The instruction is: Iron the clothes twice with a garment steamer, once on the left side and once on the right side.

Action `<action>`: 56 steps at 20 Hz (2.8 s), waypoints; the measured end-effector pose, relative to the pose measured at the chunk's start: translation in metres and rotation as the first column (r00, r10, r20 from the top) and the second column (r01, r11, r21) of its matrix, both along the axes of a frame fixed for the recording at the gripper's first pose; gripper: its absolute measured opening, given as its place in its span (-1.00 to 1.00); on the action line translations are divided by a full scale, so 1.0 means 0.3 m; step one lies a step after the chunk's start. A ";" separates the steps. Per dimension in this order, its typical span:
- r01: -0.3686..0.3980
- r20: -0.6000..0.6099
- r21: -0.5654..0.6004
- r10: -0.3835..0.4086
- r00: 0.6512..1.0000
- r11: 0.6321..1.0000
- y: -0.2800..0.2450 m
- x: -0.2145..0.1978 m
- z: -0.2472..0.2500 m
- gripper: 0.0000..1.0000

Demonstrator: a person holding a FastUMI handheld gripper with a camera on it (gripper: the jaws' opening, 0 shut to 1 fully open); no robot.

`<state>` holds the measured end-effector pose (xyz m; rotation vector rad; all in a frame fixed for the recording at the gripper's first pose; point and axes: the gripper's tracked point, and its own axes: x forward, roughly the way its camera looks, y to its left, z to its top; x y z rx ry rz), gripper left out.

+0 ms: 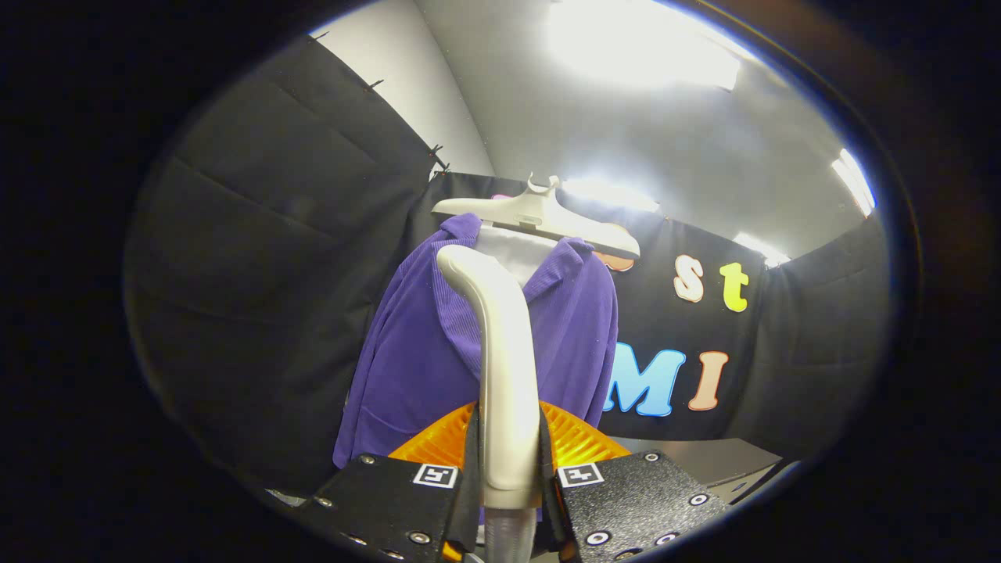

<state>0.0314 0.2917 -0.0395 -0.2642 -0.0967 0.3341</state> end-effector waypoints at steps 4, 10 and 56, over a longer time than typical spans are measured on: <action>0.010 0.044 0.026 -0.011 0.999 1.000 0.101 0.051 0.087 -0.36; -0.004 0.107 -0.007 0.004 0.994 1.000 0.237 0.105 0.093 -0.37; -0.139 -0.418 -0.190 0.048 0.907 0.972 -0.221 -0.401 -0.824 -0.35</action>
